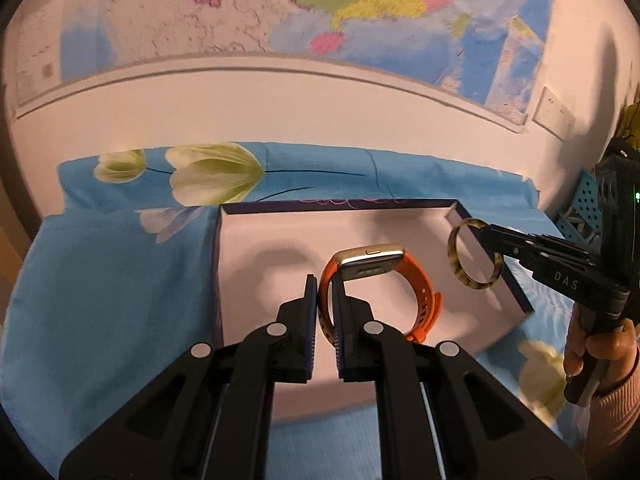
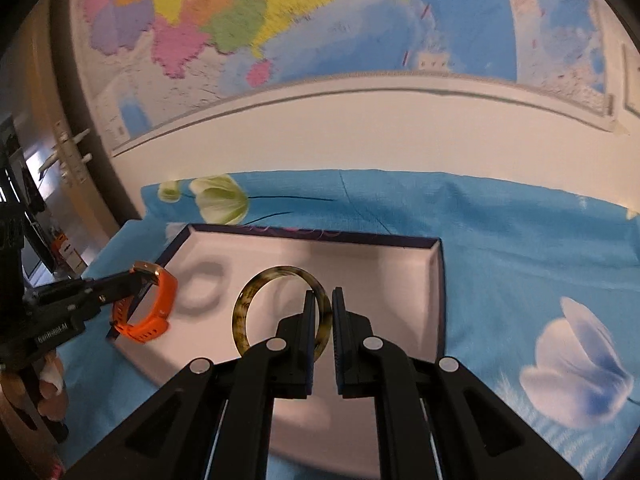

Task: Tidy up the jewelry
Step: 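Lower the watch and bangle into the white tray and open both tools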

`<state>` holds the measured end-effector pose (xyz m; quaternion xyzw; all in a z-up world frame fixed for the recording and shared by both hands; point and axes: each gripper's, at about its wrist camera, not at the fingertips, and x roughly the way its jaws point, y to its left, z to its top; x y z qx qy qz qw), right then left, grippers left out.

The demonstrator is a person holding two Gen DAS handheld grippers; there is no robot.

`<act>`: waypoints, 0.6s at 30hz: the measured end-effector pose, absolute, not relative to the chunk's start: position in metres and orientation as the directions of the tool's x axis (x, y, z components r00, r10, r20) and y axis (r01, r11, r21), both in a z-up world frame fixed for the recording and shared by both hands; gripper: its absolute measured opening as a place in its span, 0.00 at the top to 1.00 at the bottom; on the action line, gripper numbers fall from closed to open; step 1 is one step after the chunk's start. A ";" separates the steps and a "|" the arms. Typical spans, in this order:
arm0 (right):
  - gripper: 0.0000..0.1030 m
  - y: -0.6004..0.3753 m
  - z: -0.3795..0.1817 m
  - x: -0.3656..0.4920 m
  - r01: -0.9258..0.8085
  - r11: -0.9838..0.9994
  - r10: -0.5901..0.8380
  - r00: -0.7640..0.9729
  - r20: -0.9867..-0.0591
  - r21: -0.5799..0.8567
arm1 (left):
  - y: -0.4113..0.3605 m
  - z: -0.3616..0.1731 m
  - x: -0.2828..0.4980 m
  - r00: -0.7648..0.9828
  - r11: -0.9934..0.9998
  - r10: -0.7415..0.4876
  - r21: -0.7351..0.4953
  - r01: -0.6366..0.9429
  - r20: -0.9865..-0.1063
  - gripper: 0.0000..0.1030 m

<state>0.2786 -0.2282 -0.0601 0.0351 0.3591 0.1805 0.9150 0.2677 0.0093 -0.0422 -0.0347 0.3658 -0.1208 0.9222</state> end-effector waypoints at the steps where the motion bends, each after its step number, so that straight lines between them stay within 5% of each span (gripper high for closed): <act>1: 0.94 -0.227 -0.062 0.285 -0.304 0.932 0.356 0.670 -0.651 0.196 | 0.009 -0.045 0.274 0.699 0.969 -0.245 -0.151 0.194 -0.672 0.92; 18: 0.93 -0.208 -0.093 0.361 -0.212 0.960 0.273 0.546 -0.792 0.184 | -0.006 -0.083 0.371 0.586 0.984 -0.170 -0.101 0.149 -0.792 0.91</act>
